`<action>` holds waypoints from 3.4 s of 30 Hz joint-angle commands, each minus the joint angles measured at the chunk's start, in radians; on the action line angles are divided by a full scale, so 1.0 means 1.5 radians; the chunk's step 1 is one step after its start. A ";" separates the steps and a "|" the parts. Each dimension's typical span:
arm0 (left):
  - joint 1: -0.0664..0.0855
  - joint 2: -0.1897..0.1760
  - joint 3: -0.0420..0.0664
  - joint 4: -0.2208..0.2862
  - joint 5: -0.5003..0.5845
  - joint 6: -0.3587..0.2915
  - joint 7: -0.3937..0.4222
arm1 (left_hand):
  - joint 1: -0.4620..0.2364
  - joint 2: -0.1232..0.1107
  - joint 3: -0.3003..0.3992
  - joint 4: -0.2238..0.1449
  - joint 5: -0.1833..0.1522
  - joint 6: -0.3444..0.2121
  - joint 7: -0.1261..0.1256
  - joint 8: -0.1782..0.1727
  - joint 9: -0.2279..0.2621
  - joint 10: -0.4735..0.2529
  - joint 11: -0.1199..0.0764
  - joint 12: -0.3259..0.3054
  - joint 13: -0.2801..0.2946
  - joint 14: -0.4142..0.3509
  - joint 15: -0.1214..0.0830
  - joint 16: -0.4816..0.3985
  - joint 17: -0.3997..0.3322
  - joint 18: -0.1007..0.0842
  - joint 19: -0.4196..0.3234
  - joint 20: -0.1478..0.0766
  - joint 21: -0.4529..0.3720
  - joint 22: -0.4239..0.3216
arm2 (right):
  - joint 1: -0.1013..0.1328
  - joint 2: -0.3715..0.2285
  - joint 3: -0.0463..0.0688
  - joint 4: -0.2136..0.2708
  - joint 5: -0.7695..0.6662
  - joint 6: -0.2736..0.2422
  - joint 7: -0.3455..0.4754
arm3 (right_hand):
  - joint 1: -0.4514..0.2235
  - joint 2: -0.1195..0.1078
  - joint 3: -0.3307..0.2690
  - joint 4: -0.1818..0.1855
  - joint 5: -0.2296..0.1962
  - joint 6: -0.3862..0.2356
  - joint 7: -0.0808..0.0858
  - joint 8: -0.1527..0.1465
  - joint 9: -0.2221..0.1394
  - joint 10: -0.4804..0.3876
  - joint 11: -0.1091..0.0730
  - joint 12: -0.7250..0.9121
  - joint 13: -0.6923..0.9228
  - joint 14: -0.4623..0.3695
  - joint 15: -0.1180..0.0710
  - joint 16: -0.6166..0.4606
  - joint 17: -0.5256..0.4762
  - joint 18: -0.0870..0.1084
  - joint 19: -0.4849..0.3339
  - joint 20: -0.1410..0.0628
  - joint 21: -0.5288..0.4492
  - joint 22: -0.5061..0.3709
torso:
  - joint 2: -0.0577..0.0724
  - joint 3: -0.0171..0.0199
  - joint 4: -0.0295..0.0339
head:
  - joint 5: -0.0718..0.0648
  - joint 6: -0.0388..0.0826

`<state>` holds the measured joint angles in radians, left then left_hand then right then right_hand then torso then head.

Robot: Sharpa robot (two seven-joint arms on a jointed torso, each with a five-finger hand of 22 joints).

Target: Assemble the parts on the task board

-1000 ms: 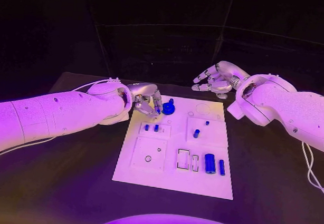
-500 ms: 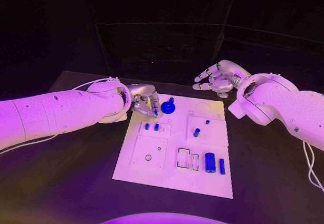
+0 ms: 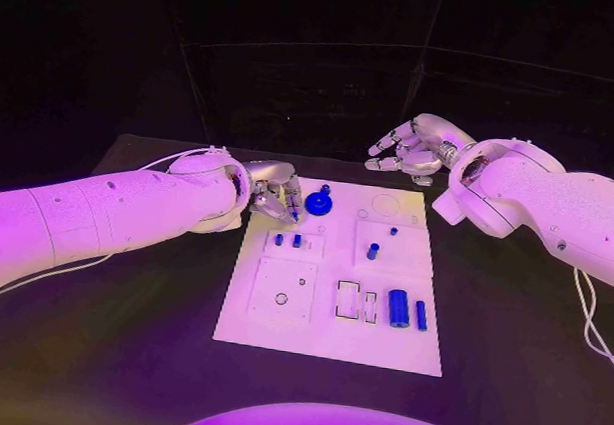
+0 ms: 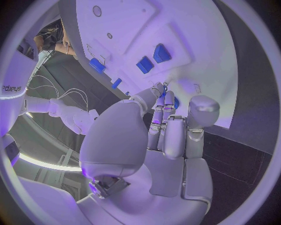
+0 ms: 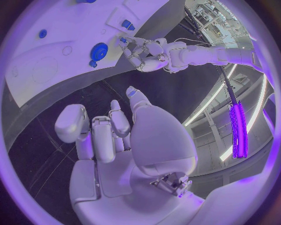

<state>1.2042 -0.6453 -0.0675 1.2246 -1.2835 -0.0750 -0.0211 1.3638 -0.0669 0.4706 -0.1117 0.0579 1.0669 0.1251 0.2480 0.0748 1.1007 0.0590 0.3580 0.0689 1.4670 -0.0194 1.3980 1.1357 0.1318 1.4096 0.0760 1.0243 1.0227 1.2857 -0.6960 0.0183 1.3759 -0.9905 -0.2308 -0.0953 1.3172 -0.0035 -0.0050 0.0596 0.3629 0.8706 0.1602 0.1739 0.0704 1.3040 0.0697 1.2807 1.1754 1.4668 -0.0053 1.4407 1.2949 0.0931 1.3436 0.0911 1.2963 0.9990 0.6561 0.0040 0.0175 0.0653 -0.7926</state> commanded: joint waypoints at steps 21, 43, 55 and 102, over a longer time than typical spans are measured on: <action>-0.004 0.016 0.000 -0.018 -0.013 0.039 -0.021 | -0.007 -0.002 0.004 -0.001 0.000 0.003 0.000 0.000 0.000 0.006 0.000 -0.006 0.000 0.015 -0.003 0.000 -0.004 -0.005 0.004 0.000 -0.001 -0.003 | 0.001 0.001 0.000 0.001 -0.001 0.003 0.005 | 0.000 0.005 0.000 0.004 0.004 -0.004 -0.001 0.004 -0.001 -0.002 0.000 -0.002 0.000 0.032 -0.004 -0.005 0.000 0.009 -0.003 0.001 -0.004 -0.001 | 0.000 0.0000 0.0008 | -0.003 -0.005; -0.005 0.022 0.000 -0.019 -0.013 0.045 -0.025 | -0.014 -0.006 0.003 0.000 0.000 -0.002 0.001 -0.006 -0.001 0.002 0.002 -0.012 -0.001 0.014 -0.001 -0.001 -0.006 -0.005 0.002 0.001 -0.003 -0.004 | 0.001 0.001 0.000 0.000 -0.001 0.004 0.005 | 0.000 0.005 0.000 0.004 0.004 -0.004 -0.001 0.004 -0.001 -0.002 0.000 -0.002 0.000 0.032 -0.004 -0.005 0.000 0.009 -0.003 0.001 -0.004 -0.001 | 0.000 0.0003 0.0004 | -0.004 -0.007; -0.005 0.023 0.000 -0.020 -0.013 0.042 -0.032 | -0.034 -0.025 0.001 0.003 0.000 -0.048 0.011 -0.047 -0.007 -0.048 0.018 -0.049 -0.004 0.011 0.011 -0.005 -0.019 -0.005 -0.003 0.011 -0.011 -0.006 | 0.001 0.001 0.000 0.000 -0.001 0.003 0.005 | 0.000 0.005 0.000 0.004 0.004 -0.004 -0.001 0.004 -0.001 -0.002 0.000 -0.002 0.000 0.032 -0.004 -0.005 0.000 0.009 -0.003 0.001 -0.004 -0.001 | 0.000 0.0002 0.0006 | -0.006 -0.007; -0.001 -0.130 0.001 0.085 0.544 -0.104 0.215 | -0.041 -0.016 -0.001 0.009 0.001 -0.031 0.024 -0.063 -0.002 -0.037 0.024 -0.031 0.002 -0.035 0.017 -0.057 -0.145 0.027 -0.069 0.020 -0.178 -0.147 | -0.068 -0.057 -0.002 0.006 -0.350 0.025 -0.006 | 0.074 -0.050 0.152 -0.033 -0.040 0.105 -0.010 -0.005 -0.003 -0.157 0.000 -0.627 -0.625 0.008 -0.006 -0.118 -0.156 0.030 -0.043 -0.001 -0.104 -0.142 | 0.000 -0.0002 -0.0008 | -0.051 0.022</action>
<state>1.2012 -0.8385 -0.0658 1.3439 -0.7325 -0.1878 0.1560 1.3013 -0.1007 0.4667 -0.1019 0.0583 1.0143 0.1607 0.1475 0.0718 1.0419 0.0928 0.3098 0.0719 1.4136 0.0061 1.3129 0.9182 0.1628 1.3059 0.1054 0.7576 0.8021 1.1845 -0.7812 0.0145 1.3781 -1.3606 -0.2054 -0.0938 1.4252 -0.0723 0.2191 0.0100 0.3083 1.0203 0.1454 0.1674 0.0658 1.0615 0.0695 0.3418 0.2404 1.4616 -0.0183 1.2663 1.0599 0.1326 1.2746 0.0893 1.1381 0.7857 0.6546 0.0026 0.0169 -0.0028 -0.7632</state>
